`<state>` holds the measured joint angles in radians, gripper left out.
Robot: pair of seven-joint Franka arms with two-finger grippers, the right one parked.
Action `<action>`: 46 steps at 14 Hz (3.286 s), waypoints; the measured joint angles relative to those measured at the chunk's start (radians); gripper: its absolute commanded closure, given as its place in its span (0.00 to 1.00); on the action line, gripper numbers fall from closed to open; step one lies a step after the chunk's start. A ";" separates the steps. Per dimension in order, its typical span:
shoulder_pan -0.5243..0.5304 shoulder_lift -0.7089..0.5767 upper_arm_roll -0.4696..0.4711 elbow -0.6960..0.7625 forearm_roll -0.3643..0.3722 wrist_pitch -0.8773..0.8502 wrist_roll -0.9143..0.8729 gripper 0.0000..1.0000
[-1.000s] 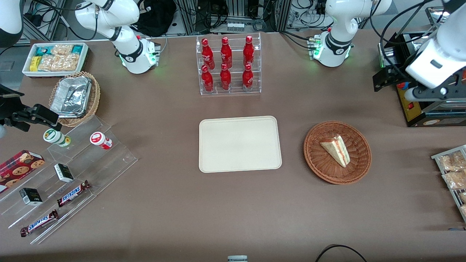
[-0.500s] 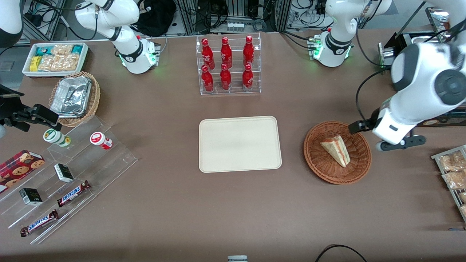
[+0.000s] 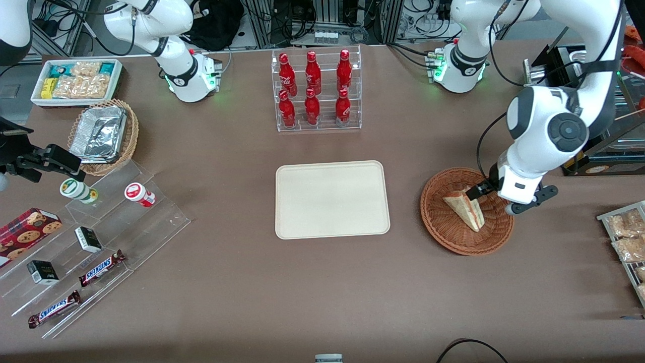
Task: Place sandwich from basket to tray
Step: 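Move the left gripper down over the sandwich in the wicker basket, then close the left gripper on the wrapped sandwich and lift it, then carry the sandwich over the cream tray and lower it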
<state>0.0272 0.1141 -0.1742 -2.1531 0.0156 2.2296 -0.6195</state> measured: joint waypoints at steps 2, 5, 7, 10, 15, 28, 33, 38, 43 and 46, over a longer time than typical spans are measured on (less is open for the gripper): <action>0.000 0.019 0.000 -0.021 0.000 0.038 -0.026 0.00; -0.002 0.065 -0.003 -0.030 0.000 0.100 -0.058 0.00; -0.003 0.100 -0.004 -0.034 0.000 0.131 -0.062 0.00; -0.003 0.143 -0.004 -0.036 0.000 0.167 -0.063 0.15; -0.003 0.174 -0.005 -0.035 0.000 0.178 -0.063 0.88; -0.093 0.148 -0.054 0.423 0.039 -0.361 -0.066 0.89; -0.340 0.255 -0.061 0.491 0.040 -0.357 -0.181 0.89; -0.490 0.411 -0.059 0.573 0.042 -0.272 -0.202 0.89; -0.583 0.516 -0.059 0.580 0.045 -0.161 -0.202 0.89; -0.606 0.559 -0.059 0.584 0.050 -0.102 -0.201 0.89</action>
<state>-0.5785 0.6731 -0.2329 -1.5691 0.0654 2.1279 -0.8209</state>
